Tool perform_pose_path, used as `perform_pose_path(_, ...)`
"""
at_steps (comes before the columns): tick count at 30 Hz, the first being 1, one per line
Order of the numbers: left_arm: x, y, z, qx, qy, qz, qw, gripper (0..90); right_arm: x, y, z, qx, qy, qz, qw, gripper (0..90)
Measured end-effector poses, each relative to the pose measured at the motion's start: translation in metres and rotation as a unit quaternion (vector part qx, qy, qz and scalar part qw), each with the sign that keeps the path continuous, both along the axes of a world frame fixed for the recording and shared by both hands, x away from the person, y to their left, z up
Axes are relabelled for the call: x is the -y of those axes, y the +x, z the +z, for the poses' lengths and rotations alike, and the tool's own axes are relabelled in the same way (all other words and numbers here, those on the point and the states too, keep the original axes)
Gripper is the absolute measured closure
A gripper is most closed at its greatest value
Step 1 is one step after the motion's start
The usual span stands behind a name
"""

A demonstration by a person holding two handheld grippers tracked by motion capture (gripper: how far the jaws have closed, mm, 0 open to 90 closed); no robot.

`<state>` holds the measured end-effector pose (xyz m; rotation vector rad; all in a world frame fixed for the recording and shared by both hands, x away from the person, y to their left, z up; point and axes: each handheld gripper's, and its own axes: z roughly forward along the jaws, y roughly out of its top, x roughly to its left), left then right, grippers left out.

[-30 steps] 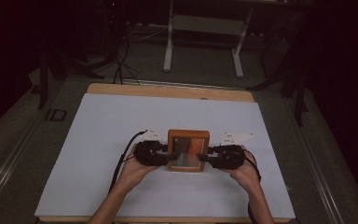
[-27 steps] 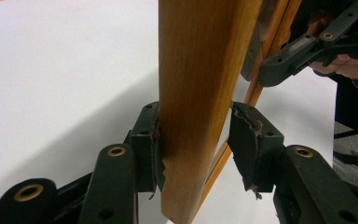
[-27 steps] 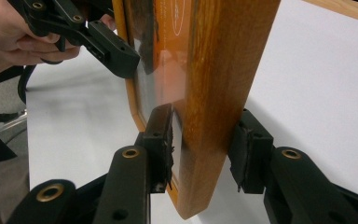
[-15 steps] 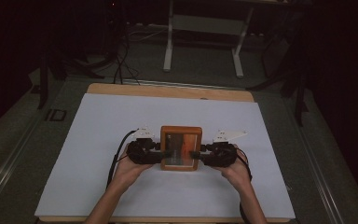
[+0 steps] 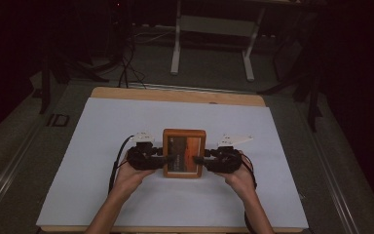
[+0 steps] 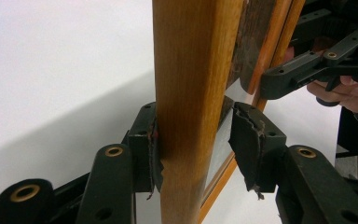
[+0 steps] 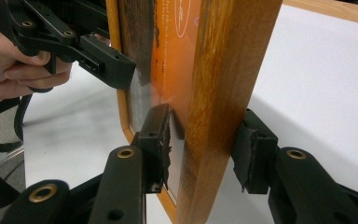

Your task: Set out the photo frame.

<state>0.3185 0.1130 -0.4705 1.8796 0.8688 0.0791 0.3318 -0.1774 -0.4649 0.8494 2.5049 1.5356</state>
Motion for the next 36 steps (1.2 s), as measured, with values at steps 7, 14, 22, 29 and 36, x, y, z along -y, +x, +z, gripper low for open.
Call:
perform_pose_path(7,-0.008,0.003,-0.004,-0.013,-0.005,0.014,0.9998,54.2,-0.008,0.005,-0.005,-0.012,0.006,-0.004,0.9999,59.6)
perform_pose_path(14,-0.013,0.009,-0.015,-0.032,-0.009,0.021,0.9992,53.9,-0.015,0.011,-0.016,-0.027,0.006,-0.007,0.9996,59.2)
perform_pose_path(22,-0.013,0.013,-0.027,-0.037,0.000,0.028,0.9989,53.0,-0.018,0.017,-0.030,-0.034,0.005,-0.012,0.9993,58.9)
perform_pose_path(29,-0.015,0.014,-0.031,-0.038,-0.007,0.025,0.9990,52.7,-0.019,0.017,-0.034,-0.034,0.010,-0.011,0.9993,59.5)
perform_pose_path(36,-0.012,0.012,-0.031,-0.029,0.000,0.022,0.9993,52.8,-0.016,0.014,-0.036,-0.034,0.009,-0.010,0.9993,59.7)
